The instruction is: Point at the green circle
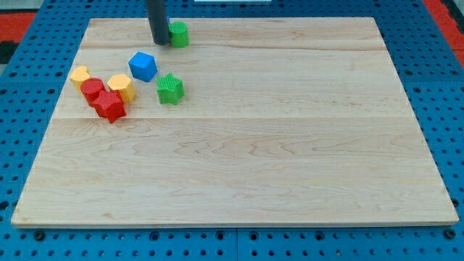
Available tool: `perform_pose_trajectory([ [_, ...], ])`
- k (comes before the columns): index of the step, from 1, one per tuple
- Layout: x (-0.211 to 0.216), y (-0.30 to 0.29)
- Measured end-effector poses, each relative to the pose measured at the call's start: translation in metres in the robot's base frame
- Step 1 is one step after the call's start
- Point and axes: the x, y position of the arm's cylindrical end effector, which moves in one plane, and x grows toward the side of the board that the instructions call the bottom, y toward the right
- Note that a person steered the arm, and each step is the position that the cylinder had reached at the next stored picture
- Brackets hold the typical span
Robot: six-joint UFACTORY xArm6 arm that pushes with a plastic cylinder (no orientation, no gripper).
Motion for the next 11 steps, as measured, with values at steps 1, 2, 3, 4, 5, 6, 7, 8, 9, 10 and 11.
perform_pose_trajectory([
  [1, -0.006, -0.007],
  [2, 0.006, -0.017],
  [3, 0.045, 0.004],
  [4, 0.065, 0.06],
  [5, 0.034, 0.15],
  [6, -0.024, 0.154],
  [7, -0.055, 0.14],
  [8, -0.053, 0.075],
  [9, -0.053, 0.046],
  [10, -0.041, 0.042],
  [11, -0.018, 0.033],
])
